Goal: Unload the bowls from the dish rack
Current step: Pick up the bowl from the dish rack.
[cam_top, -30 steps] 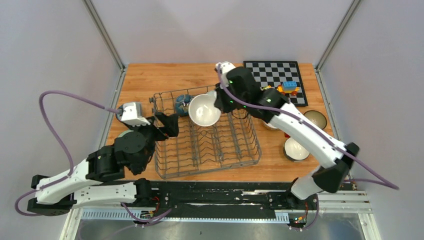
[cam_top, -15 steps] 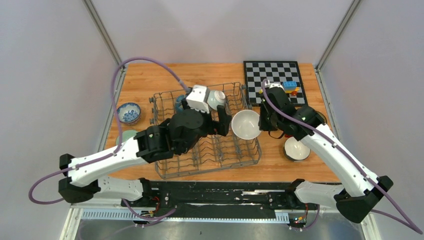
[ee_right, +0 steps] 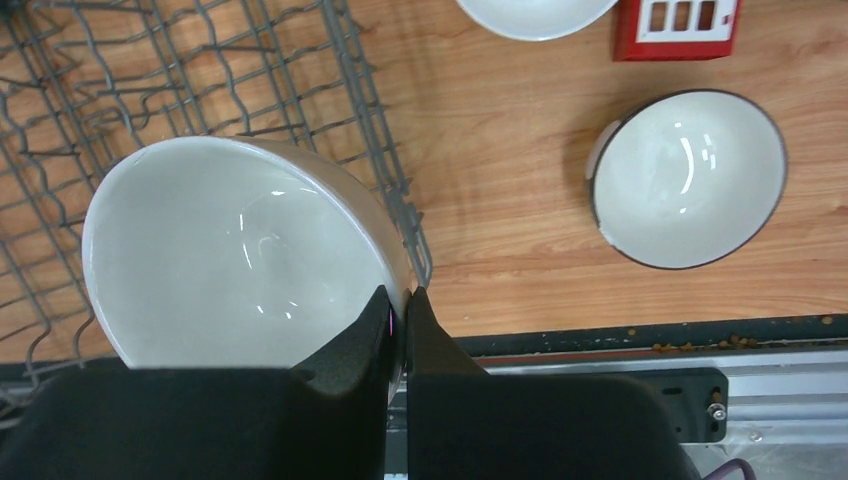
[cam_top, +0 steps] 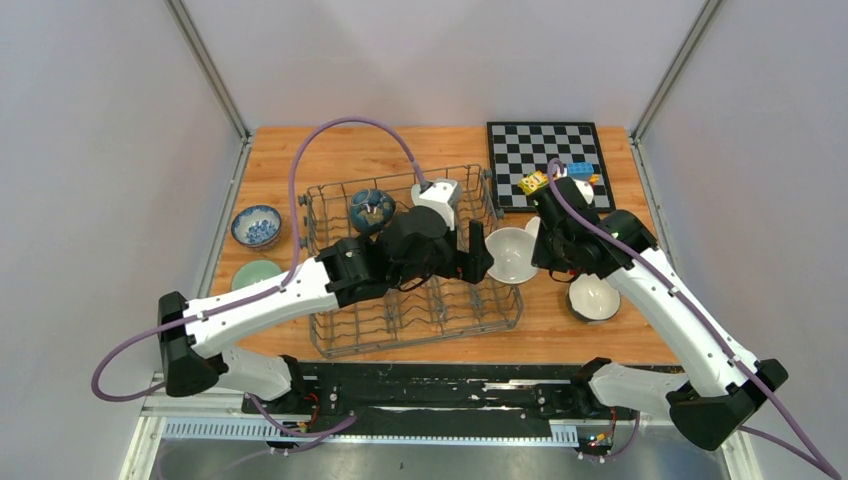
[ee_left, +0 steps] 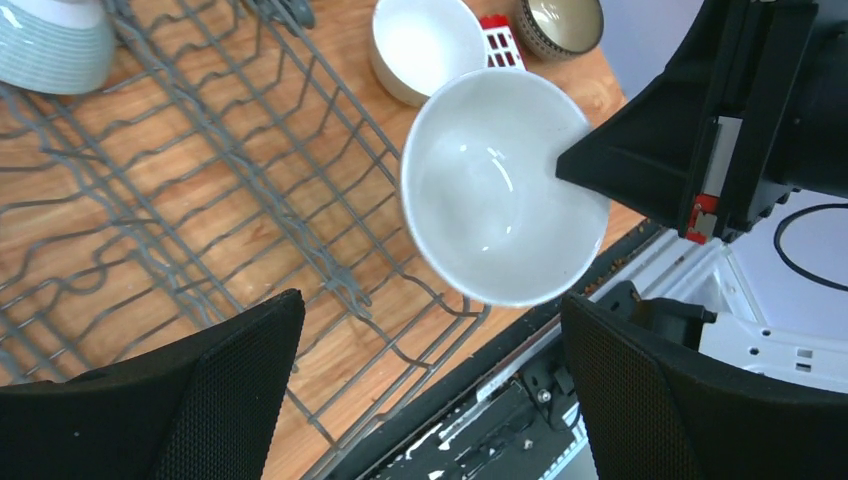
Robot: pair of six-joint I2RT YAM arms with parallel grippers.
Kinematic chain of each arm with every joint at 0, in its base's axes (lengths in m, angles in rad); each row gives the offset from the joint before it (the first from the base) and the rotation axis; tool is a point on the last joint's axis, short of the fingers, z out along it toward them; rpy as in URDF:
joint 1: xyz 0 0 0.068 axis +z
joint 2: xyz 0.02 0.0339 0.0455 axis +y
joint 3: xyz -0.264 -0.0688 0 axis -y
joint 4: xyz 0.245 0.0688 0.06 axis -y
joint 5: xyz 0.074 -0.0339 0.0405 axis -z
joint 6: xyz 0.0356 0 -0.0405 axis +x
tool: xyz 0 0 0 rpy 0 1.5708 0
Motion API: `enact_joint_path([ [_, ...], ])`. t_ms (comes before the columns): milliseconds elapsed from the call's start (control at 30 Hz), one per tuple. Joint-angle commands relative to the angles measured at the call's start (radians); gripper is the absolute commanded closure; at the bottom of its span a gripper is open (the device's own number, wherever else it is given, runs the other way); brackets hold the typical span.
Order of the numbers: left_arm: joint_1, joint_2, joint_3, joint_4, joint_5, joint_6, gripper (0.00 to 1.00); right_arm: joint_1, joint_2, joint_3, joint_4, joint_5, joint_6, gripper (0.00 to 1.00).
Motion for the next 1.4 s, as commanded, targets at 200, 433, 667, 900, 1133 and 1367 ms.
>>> enact_joint_path([
  [200,0.020,0.240,0.196,-0.101,0.071,0.016,0.20,-0.007,-0.034,-0.007,0.014,-0.147,0.015,1.00],
  [433,0.047,0.272,0.198,-0.128,0.033,0.006,0.45,-0.006,-0.044,-0.007,0.014,-0.129,-0.005,1.00],
  [667,0.047,0.280,0.196,-0.140,0.023,0.010,0.66,0.003,-0.034,-0.014,0.018,-0.081,-0.028,1.00],
  [900,0.048,0.303,0.204,-0.118,0.092,0.013,0.99,0.015,-0.024,-0.021,0.032,-0.072,-0.032,1.00],
  [1133,0.048,0.299,0.195,-0.095,0.128,-0.002,1.00,0.014,-0.012,-0.041,0.085,-0.074,-0.169,0.74],
  [1367,0.049,0.284,0.197,-0.109,0.093,-0.012,1.00,0.015,0.014,-0.079,0.114,-0.099,-0.295,0.60],
])
